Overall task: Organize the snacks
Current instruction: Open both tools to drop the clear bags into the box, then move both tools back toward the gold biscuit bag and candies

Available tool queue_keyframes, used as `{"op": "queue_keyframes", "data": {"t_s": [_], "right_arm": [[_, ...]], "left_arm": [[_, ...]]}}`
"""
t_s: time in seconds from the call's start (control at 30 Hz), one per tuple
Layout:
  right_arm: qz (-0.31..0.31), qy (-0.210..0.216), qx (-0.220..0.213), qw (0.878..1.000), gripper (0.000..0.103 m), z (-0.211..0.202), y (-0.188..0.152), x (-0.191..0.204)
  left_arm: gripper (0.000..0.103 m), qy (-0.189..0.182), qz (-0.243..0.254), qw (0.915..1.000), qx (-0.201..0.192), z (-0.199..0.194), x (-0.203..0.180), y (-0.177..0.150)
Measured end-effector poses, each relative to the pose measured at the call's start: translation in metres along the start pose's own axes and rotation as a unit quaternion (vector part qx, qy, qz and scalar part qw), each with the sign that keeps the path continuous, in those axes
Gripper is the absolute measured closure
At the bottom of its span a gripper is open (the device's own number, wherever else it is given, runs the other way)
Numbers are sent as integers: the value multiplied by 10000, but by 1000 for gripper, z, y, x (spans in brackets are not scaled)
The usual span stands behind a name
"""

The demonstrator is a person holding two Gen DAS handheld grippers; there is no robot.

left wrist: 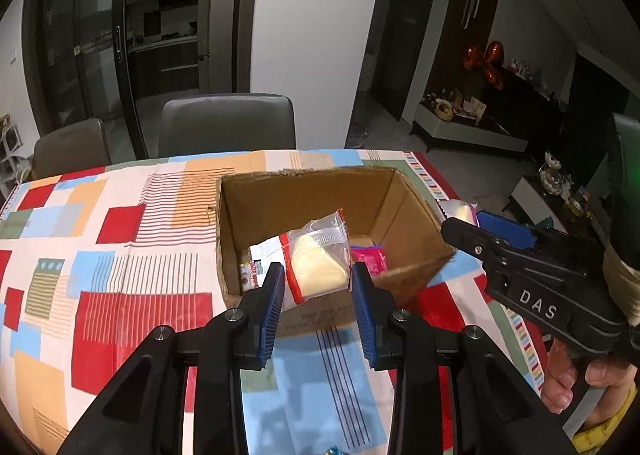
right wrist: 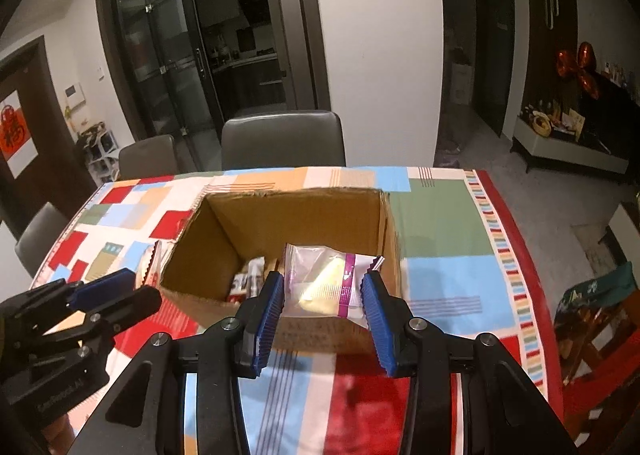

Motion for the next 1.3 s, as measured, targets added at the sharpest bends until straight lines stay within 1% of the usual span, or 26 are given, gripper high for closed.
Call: {"op": "queue_keyframes", "data": {"t_s": [0.17,0.27,0.3,0.33,0.37,0.4,0.47,0.53,0.6,0.73,0.77,0.87,1.03,1.13,1.17,1.2,1.3], "right_arm": [[-26,6,13,10000,60,16,6,-2],[-54,-4,20,10000,59,25,10,-4],[-55,-27,13,10000,56,27,11,-4],[-96,-101,5,9999,54,31,12,-4],[-141,-189,17,9997,48,33,13,-3],[-183,-258,11,9995,46,34,13,-4],[-246,-313,-7,9992,46,35,10,-4],[-241,-322,1,9992,46,32,7,-6],[-248,-293,-25,9993,46,26,3,-6],[-345,-131,-166,9992,46,4,-7,-1],[-363,-95,-184,9991,45,0,-10,2],[-421,78,-285,9987,40,-20,-23,10],[-502,334,-347,9976,39,-46,-45,23],[-582,432,-371,9967,39,-60,-58,31],[-608,452,-391,9964,38,-66,-63,34],[-633,480,-413,9960,34,-71,-68,36],[-681,567,-468,9950,33,-83,-83,42]], "left_arm": [[69,49,83,9999,49,22,4,13],[68,92,40,9999,63,36,7,21],[66,138,-6,9999,58,40,9,24],[60,176,-20,9998,49,43,11,25],[56,232,-28,9997,50,46,12,27],[52,298,-42,9995,49,47,14,27],[50,318,-92,9994,52,45,17,25],[45,291,-169,9994,68,40,21,20],[44,351,-189,9992,-1,28,23,13],[38,478,-11,9987,-191,3,16,-2],[38,494,36,9985,-247,-4,15,-6],[36,500,124,9980,-371,-25,11,-18],[35,493,155,9975,-490,-57,9,-42],[33,580,187,9965,-573,-74,10,-55],[33,604,211,9962,-583,-78,10,-60],[33,652,243,9958,-596,-84,10,-67],[33,730,322,9947,-644,-98,8,-85]]}}
Point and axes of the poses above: each gripper's, at about its wrist camera, not at the fingertips, and z roughly the way its jaws point, x to its left, y to its top, the point moved 3 cm from there along z, roughly the way its jaws point, and after that the axes turned 5 degrees about -x, right-handed, at the moved point
